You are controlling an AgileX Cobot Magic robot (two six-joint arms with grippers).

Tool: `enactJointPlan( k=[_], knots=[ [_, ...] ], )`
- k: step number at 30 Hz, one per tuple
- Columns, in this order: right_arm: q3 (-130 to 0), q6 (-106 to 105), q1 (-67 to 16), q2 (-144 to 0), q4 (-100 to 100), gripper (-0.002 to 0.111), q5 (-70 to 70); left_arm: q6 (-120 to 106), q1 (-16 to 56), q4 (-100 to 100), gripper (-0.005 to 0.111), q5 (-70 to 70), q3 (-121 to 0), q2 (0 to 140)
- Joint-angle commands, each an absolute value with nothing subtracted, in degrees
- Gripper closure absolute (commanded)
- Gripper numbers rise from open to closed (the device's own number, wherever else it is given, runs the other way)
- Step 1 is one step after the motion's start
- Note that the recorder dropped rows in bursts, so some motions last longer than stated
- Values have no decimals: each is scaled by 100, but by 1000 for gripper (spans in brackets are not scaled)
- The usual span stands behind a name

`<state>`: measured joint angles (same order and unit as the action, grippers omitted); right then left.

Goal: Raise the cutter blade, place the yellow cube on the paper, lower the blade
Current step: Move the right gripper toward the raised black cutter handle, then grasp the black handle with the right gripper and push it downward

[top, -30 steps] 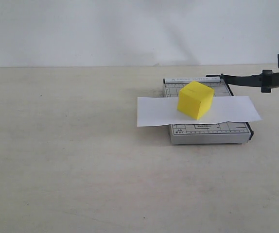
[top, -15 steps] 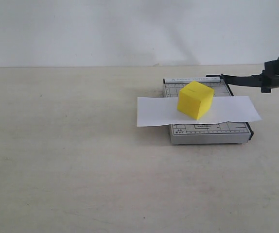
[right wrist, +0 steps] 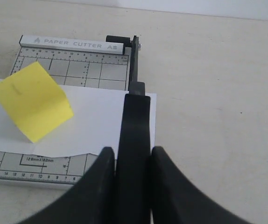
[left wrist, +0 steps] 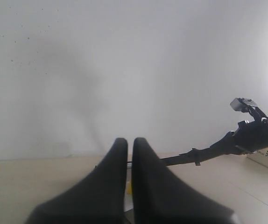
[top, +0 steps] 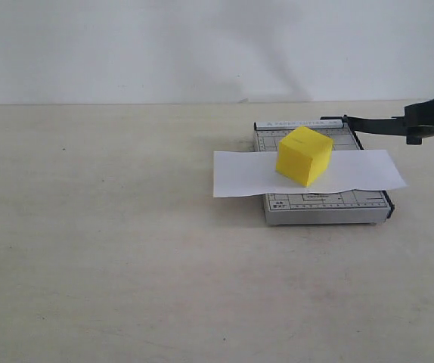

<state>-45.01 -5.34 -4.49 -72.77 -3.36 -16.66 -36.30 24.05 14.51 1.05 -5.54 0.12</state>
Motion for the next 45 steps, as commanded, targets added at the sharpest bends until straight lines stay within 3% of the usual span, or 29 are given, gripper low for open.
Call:
enactJointPlan(
  k=[1, 45],
  knots=[
    [-4402, -703, -448, -7268, -271, 108, -1824, -3675, 2397, 1500, 102, 159, -516, 0],
    [-2336, -571, -458, -7268, -284, 108, -494, -3675, 2397, 1500, 102, 42, -516, 0]
  ],
)
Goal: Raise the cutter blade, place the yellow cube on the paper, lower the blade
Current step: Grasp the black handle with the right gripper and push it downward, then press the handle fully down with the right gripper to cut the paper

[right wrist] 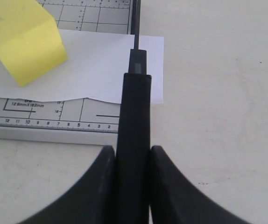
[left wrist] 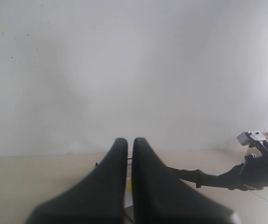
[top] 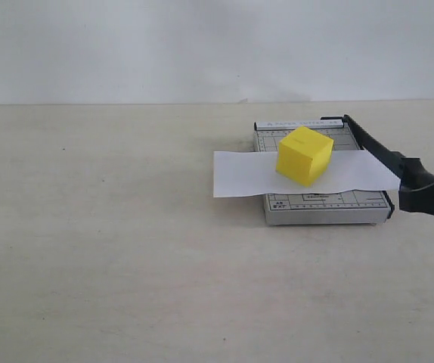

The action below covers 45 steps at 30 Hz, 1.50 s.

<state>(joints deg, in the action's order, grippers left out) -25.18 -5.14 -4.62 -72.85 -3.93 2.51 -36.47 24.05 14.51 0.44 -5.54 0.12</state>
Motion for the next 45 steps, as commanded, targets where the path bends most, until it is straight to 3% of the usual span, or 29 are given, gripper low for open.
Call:
enactJointPlan(
  k=[1, 35, 45],
  knots=[
    [-2336, -553, -458, -7268, -284, 108, -494, -3675, 2397, 1500, 102, 42, -516, 0],
    [-856, -313, -458, -7268, -284, 108, 777, -3675, 2397, 1500, 102, -57, -516, 0],
    [-854, -313, -458, -7268, -294, 108, 327, -3675, 2397, 1500, 102, -182, -516, 0]
  ],
)
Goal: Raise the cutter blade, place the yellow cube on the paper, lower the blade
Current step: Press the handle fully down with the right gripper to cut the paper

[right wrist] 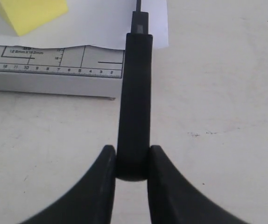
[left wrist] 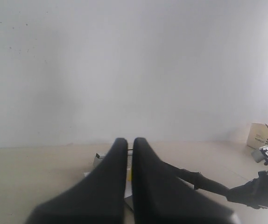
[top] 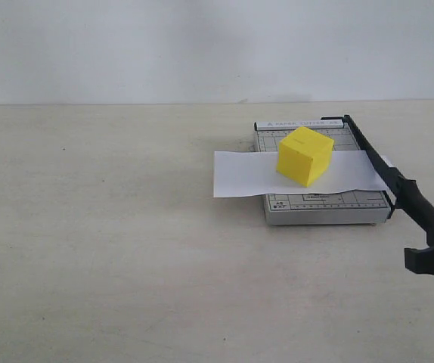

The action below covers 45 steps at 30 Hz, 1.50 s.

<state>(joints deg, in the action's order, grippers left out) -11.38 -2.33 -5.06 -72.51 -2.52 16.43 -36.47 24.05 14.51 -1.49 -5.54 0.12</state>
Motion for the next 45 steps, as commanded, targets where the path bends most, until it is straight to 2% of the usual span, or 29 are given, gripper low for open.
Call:
enactJointPlan(
  k=[1, 7, 24, 30, 33, 36, 38, 39, 40, 45],
  knots=[
    [-815, -313, -458, -7268, -323, 108, 292, -3675, 2397, 1500, 102, -182, -516, 0],
    [-399, -293, -458, -7268, -588, 108, 897, -3675, 2397, 1500, 102, -182, -516, 0],
    [-434, 415, -458, -7256, -847, 108, 1788, -3675, 2397, 1500, 102, -182, -516, 0],
    [-1067, 388, -458, -7058, -620, 107, 785, -3675, 2397, 1500, 102, -182, -516, 0],
    [-1425, 388, -458, -6803, -418, 93, 55, -3698, 2397, 1500, 102, -185, -516, 0],
    [-1606, 296, -458, -6508, -418, 65, -417, -3698, 2397, 1500, 102, -185, -516, 0],
    [-1686, 241, -458, -6348, -418, 38, -430, -3691, 2397, 1500, 102, -197, -516, 0],
    [-1769, 243, -458, -6304, -418, 31, -442, -3691, 2397, 1500, 102, -197, -516, 0],
    [-1884, 243, -458, -6279, -432, 29, -538, -3691, 2397, 1500, 102, -197, -516, 0],
    [-2478, 243, -458, -6399, -544, 35, -1219, -3691, 2397, 1500, 102, -166, -516, 0]
  ],
)
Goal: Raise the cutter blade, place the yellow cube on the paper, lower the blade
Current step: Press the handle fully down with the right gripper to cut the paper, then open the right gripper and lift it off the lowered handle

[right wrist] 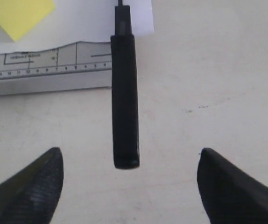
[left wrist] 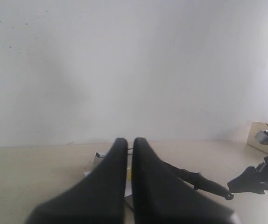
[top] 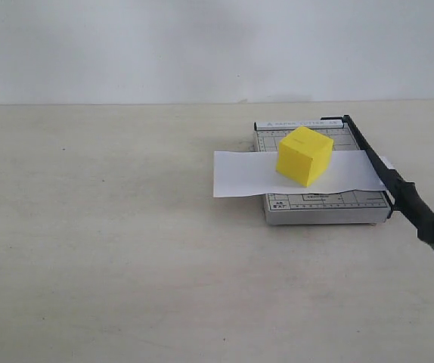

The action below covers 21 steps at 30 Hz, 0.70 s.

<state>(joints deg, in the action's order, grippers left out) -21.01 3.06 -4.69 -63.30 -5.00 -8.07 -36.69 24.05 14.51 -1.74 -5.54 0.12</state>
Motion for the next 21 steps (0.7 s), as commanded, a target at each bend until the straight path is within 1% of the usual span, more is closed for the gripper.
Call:
enactJointPlan(
  k=[1, 8, 12, 16, 21],
  knots=[
    [-2584, 243, -458, -6465, -544, 35, -1248, -3691, 2397, 1500, 102, -166, -516, 0],
    [-2761, 165, -458, -7245, -544, 35, -1272, -3691, 2397, 1500, 102, -166, -516, 0],
    [-2761, 137, -458, -7602, -544, 35, -1051, -3691, 2397, 1500, 102, -166, -516, 0],
    [-2761, 92, -458, -7672, -544, 35, -799, -3691, 2397, 1500, 102, -181, -516, 0],
    [-2965, 81, -458, -7672, -544, 35, -851, -3691, 2397, 1500, 102, -194, -516, 0]
  ],
)
